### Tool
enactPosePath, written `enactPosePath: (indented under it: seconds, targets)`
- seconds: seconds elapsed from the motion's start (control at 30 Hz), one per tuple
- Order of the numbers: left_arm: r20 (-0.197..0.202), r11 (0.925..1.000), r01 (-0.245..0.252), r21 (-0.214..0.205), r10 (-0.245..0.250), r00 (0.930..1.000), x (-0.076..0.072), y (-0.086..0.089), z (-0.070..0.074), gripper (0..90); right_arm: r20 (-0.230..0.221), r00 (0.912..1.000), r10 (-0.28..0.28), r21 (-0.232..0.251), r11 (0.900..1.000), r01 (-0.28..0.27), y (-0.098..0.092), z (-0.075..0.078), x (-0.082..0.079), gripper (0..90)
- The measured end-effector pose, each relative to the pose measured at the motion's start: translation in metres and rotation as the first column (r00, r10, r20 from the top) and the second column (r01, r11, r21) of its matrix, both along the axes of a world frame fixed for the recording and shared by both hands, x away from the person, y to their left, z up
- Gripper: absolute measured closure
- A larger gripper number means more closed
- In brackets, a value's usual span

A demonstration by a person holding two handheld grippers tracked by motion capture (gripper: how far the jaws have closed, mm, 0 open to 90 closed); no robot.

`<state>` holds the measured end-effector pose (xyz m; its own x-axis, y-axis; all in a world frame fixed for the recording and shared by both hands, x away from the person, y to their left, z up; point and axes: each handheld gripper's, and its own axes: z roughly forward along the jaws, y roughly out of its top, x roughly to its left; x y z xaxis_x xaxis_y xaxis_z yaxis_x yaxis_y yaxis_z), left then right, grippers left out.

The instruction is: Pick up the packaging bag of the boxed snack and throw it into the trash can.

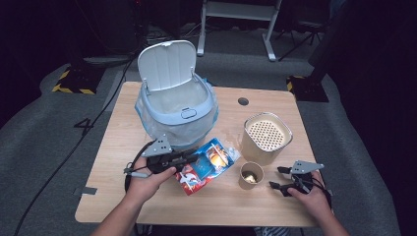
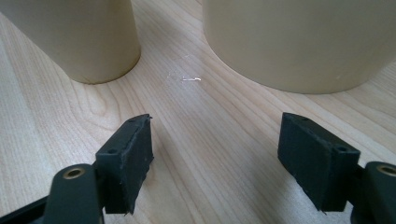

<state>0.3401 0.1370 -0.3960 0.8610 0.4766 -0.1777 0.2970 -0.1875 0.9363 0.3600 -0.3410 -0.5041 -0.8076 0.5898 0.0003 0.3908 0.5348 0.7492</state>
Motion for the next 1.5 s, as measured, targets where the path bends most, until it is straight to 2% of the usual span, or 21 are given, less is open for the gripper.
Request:
enactPosePath:
  seconds: [0.27,0.63,0.73,0.97,1.17,1.27,1.4,1.5]
  targets:
    - [0.076,0.9997,0.021,0.016,-0.022,0.9968,0.002,0.007,0.036,78.5,0.001,1.0,0.0,0.0,1.0,0.0,0.0,0.0,0.0,26.6]
    - [0.161,0.9995,0.028,-0.014,-0.025,0.9866,0.007,0.017,0.086,78.6,0.002,1.0,0.0,0.0,1.0,0.0,0.0,0.0,0.0,26.6]
    - [0.187,0.9995,0.024,-0.022,-0.019,0.9821,0.011,0.019,0.098,78.6,0.002,1.0,0.0,0.0,1.0,0.0,0.0,0.0,0.0,26.7]
    - [0.264,0.9971,-0.017,-0.074,0.036,0.9639,0.02,0.028,0.129,78.6,0.002,1.0,0.0,0.0,1.0,0.0,0.0,0.0,0.0,26.6]
    - [0.295,0.9935,-0.047,-0.104,0.076,0.9525,0.029,0.029,0.146,78.6,0.001,1.0,-0.001,0.001,1.0,0.001,0.0,0.0,0.0,26.7]
    - [0.303,0.9881,-0.076,-0.134,0.114,0.9463,0.035,0.031,0.151,78.6,0.002,1.0,0.0,0.001,1.0,0.0,0.0,0.0,0.0,26.6]
    - [0.305,0.9833,-0.1,-0.152,0.143,0.9414,0.043,0.036,0.158,78.6,0.001,1.0,-0.001,0.001,1.0,0.001,0.0,0.0,0.0,26.7]
    - [0.316,0.9819,-0.12,-0.147,0.161,0.935,0.048,0.04,0.162,78.6,0.001,1.0,0.0,0.0,1.0,0.0,0.0,0.0,0.0,26.7]
